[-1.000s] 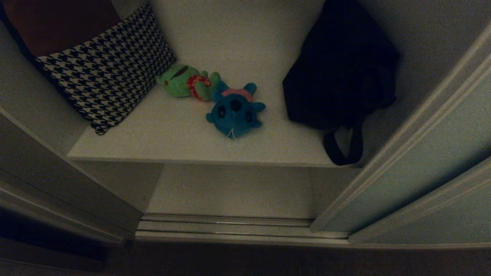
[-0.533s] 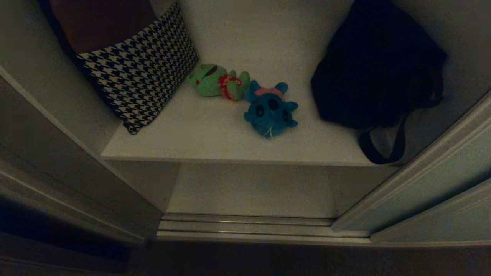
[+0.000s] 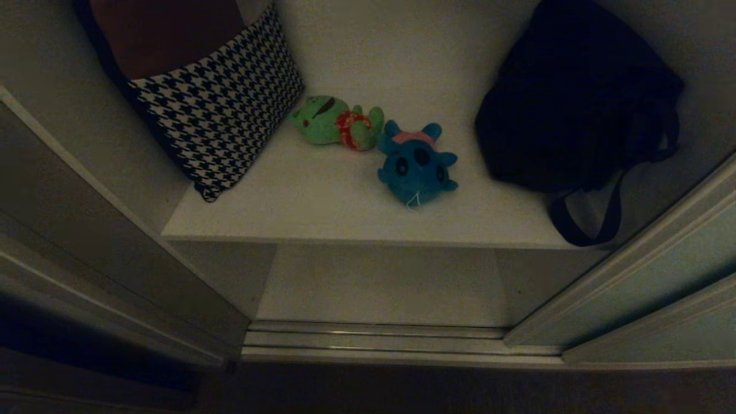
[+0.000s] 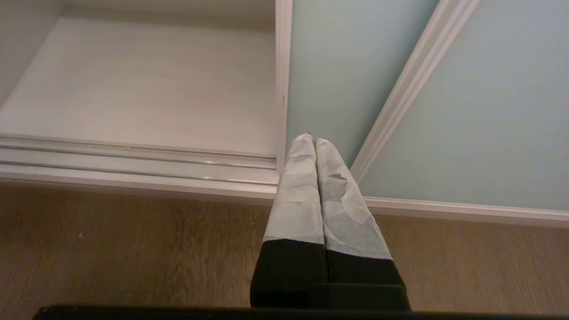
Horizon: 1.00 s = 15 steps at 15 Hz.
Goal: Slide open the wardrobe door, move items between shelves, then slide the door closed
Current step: Place the blue doll on the lower shelf
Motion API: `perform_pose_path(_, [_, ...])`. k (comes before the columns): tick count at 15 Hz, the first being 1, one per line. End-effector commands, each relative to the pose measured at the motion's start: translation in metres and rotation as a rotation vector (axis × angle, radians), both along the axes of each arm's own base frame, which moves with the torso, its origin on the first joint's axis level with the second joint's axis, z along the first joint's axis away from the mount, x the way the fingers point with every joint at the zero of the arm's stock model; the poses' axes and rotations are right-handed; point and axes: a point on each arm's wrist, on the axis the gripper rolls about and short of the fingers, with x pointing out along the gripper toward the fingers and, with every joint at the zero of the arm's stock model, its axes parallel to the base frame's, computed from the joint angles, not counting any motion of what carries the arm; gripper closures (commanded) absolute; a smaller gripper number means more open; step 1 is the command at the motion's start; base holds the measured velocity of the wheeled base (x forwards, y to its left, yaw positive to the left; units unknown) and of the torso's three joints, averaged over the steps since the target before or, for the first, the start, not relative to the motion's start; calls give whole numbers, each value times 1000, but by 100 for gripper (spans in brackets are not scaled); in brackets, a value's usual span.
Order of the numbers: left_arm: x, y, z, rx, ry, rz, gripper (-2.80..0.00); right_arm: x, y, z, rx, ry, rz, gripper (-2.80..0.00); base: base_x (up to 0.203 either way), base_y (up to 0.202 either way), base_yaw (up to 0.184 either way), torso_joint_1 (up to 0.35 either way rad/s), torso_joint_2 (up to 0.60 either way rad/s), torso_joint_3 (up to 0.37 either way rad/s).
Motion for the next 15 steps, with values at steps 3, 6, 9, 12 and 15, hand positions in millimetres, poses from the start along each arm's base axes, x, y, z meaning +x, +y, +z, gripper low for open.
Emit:
perform_pose_path(3, [-8, 0, 28, 2, -83, -6, 0, 0, 0, 0, 0, -1, 1, 0, 0, 0, 0, 0, 0, 0])
perform_pose_path(6, [-8, -2, 90, 5, -119, -71, 0, 0, 0, 0, 0, -1, 1, 0, 0, 0, 0, 0, 0, 0])
perform_pose_path(9, [24, -4, 154, 2, -68, -173, 0, 0, 0, 0, 0, -1, 1, 0, 0, 0, 0, 0, 0, 0])
perform_pose_path(12, [84, -5, 203, -16, 21, -271, 0, 0, 0, 0, 0, -1, 1, 0, 0, 0, 0, 0, 0, 0])
perform_pose_path(15, [153, -11, 248, -48, 35, -367, 0, 0, 0, 0, 0, -1, 1, 0, 0, 0, 0, 0, 0, 0])
